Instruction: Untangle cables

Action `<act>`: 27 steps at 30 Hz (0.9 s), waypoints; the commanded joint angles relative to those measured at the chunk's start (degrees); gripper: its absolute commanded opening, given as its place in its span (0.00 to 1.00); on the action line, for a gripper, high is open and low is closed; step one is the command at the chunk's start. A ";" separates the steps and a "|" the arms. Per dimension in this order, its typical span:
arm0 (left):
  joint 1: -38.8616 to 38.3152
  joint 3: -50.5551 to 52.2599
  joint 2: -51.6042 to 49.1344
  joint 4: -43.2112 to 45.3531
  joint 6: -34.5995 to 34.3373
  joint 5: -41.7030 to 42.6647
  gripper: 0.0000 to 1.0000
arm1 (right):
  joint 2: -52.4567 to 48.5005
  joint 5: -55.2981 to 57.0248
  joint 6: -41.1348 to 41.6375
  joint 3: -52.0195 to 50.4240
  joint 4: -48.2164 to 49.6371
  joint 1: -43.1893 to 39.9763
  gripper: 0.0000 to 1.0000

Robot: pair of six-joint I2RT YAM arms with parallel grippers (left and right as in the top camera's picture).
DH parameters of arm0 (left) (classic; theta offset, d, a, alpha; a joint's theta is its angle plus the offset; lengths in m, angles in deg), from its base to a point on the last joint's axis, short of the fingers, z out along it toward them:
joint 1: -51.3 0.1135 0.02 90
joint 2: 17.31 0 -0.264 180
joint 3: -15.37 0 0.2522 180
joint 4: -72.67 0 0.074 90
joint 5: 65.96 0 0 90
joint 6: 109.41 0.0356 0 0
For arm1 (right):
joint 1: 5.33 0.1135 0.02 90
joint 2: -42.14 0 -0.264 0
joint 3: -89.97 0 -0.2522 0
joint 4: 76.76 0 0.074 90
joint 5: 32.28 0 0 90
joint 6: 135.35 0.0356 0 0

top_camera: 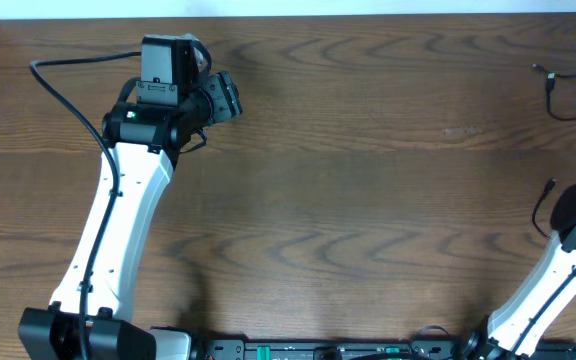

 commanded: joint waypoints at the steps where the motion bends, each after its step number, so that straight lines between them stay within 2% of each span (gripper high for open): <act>1: 0.20 0.00 -0.26 0.04 -0.52 -0.55 0.72 | -2.21 4.39 3.82 0.09 -1.36 -3.58 0.01; 11: 0.04 0.00 -0.26 1.62 -0.94 -0.55 0.72 | -6.14 3.37 9.97 -0.02 -9.99 -10.93 0.01; 12: 0.04 0.00 -0.26 1.75 -0.94 -0.55 0.71 | -6.43 2.97 9.99 -0.04 -10.71 -11.17 0.07; 13: 0.04 0.00 -0.26 1.79 -0.94 -0.55 0.72 | -6.45 2.91 9.97 -0.13 -11.41 -11.21 0.26; 14: 0.04 0.00 -0.26 1.79 -0.94 -0.52 0.72 | -6.45 2.91 9.97 -0.26 -11.87 -11.23 0.53; 16: 0.04 0.00 -0.26 1.75 -0.96 -0.52 0.72 | -6.45 2.75 9.97 -0.26 -12.48 -11.19 0.99; 22: 0.04 0.00 -0.26 1.75 -0.94 -0.52 0.71 | -6.32 -3.69 9.77 -0.22 -16.26 -10.73 0.99; 27: 0.04 0.00 -0.26 1.75 -0.94 -0.52 0.71 | -5.66 -16.65 6.60 -0.17 -22.16 -9.64 0.99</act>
